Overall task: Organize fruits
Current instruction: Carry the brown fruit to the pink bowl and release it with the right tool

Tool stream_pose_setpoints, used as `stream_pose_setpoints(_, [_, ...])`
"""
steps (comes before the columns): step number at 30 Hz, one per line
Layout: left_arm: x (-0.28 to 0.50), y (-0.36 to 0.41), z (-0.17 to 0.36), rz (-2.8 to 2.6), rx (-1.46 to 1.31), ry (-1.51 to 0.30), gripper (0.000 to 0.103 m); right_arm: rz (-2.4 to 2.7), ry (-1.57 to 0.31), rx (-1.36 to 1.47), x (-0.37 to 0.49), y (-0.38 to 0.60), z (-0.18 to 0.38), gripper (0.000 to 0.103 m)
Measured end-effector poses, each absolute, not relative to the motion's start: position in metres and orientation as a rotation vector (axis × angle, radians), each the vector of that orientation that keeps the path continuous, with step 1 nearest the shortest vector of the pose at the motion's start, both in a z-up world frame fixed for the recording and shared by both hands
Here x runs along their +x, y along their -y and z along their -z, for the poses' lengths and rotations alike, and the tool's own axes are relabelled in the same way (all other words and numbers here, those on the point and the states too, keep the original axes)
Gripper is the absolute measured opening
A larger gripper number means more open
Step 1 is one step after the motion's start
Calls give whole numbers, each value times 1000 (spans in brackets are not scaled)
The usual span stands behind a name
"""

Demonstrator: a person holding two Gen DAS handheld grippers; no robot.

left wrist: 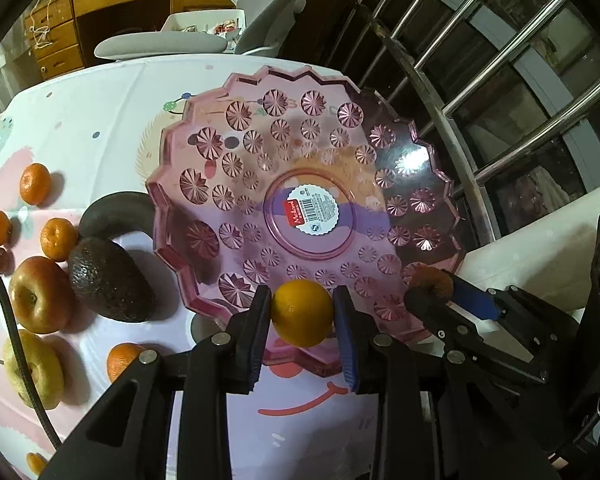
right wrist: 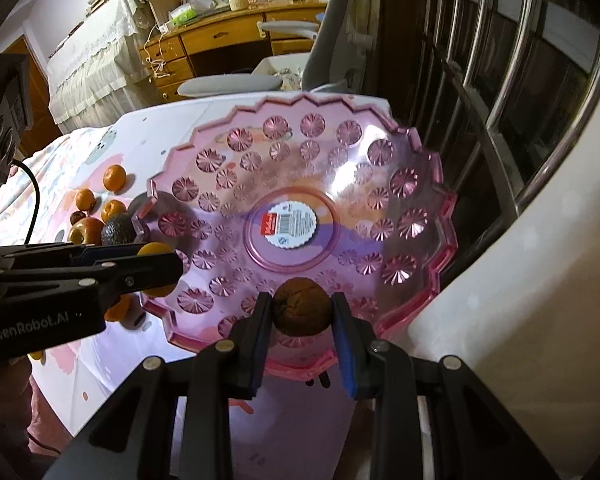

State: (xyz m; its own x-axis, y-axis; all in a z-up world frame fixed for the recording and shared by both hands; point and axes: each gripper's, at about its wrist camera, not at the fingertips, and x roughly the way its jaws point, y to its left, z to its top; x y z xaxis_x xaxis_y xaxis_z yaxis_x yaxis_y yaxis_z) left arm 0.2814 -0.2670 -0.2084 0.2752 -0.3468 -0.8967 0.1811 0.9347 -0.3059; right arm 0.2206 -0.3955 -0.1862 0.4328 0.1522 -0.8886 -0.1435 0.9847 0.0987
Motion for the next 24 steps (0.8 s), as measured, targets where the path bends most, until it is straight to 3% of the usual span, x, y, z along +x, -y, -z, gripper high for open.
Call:
stream_pose_setpoints(13, [271, 261, 199, 356, -157, -1226, 34, -193, -1149, 40, 220, 396, 193, 31])
stream_pose_setpoints(18, [260, 243, 196, 316, -168, -1227, 34, -202, -1143, 71, 218, 391, 191, 45])
stream_pose_setpoints(24, [240, 211, 191, 263, -188, -1223, 34, -203, -1135, 97, 214, 378, 186, 45])
